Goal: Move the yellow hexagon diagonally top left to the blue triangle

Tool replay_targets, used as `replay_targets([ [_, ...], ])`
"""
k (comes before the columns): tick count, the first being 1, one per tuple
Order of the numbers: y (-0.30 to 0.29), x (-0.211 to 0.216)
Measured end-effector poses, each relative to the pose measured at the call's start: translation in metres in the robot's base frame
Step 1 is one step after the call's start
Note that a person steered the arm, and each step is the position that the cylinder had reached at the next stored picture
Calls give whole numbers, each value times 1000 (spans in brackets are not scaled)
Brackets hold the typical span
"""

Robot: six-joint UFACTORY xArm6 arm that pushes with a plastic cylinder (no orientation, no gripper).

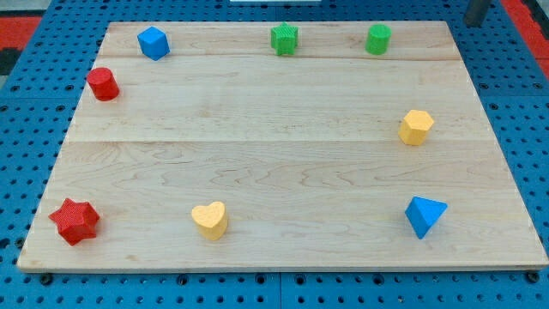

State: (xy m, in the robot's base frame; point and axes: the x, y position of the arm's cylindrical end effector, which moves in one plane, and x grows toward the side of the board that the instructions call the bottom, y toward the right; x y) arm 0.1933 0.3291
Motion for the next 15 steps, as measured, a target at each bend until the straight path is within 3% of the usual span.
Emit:
replay_targets([
  [2, -73, 13],
  [3, -83, 48],
  [5, -55, 64],
  [7, -15, 145],
  [11, 2, 226],
  [12, -51, 236],
  [15, -317, 232],
])
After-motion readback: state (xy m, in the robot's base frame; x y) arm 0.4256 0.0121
